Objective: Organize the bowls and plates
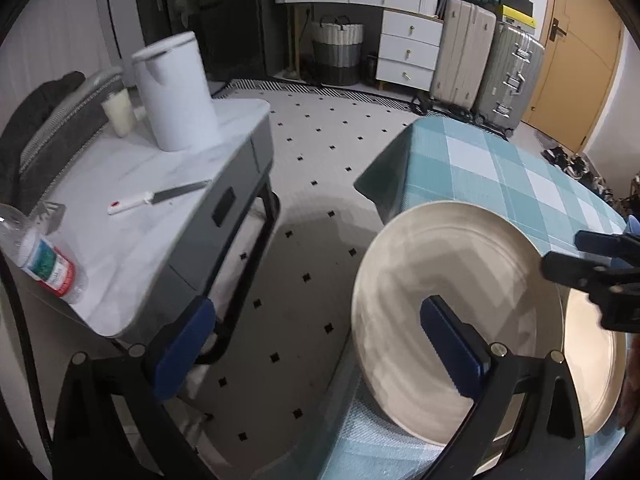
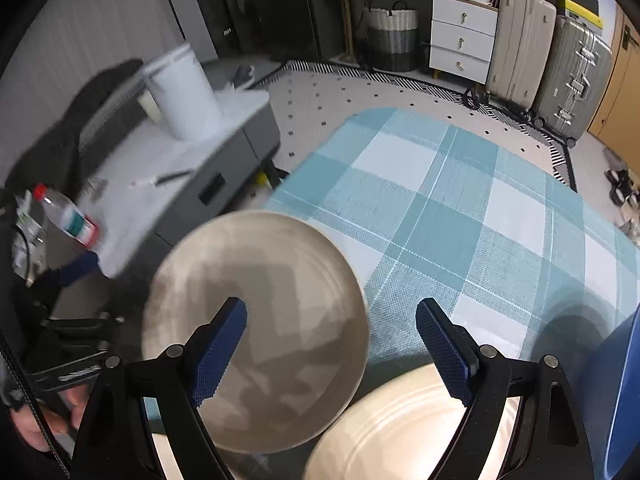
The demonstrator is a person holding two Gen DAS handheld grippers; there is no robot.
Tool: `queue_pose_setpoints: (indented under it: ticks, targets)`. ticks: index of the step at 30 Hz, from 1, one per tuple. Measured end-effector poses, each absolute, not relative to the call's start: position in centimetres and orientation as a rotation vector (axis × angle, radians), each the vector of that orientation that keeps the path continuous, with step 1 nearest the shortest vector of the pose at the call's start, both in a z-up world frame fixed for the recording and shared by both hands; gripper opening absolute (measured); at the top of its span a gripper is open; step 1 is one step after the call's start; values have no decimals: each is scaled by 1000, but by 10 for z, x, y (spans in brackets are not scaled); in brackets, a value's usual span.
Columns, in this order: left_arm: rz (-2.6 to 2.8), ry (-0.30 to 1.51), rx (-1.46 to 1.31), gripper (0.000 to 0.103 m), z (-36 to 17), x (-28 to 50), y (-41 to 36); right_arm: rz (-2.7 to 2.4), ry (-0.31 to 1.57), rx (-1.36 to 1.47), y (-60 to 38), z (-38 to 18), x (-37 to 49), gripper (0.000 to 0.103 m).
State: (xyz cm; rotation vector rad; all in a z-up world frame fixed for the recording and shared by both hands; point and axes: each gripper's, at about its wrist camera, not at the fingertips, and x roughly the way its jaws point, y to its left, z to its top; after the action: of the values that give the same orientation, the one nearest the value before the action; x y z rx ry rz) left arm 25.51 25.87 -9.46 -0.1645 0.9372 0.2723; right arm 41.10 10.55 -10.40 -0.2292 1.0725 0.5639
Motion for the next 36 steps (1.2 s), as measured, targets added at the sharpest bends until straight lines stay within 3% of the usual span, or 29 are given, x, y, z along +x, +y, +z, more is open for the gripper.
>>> queue_pose_setpoints:
  ticks: [8, 11, 15, 19, 21, 25, 26, 31, 36]
  targets:
    - [238, 957, -183, 103, -107, 263, 257, 553, 1091, -286, 111, -123, 413, 88]
    - [226, 966, -190, 101, -110, 265, 257, 548, 1108, -323, 115, -129, 414, 77]
    - [211, 970, -197, 99, -112, 264, 256, 553, 1132, -305, 113, -134, 417, 73]
    - [181, 994, -205, 78, -117, 266, 255, 543, 1147, -311, 112, -138, 418, 66]
    - [163, 1002, -226, 62, -120, 266, 254, 540, 1153, -314, 112, -139, 419, 65]
    - [116, 1013, -267, 51, -125, 265, 253, 542, 1176, -300, 111, -140, 420, 53]
    - [97, 1014, -276, 43, -126, 265, 253, 544, 1188, -295, 111, -142, 420, 52]
    - [49, 1020, -302, 39, -129, 265, 253, 534, 1236, -283, 109, -150, 423, 42]
    - [28, 1035, -330, 22, -134, 262, 256, 542, 1233, -281, 107, -149, 422, 31]
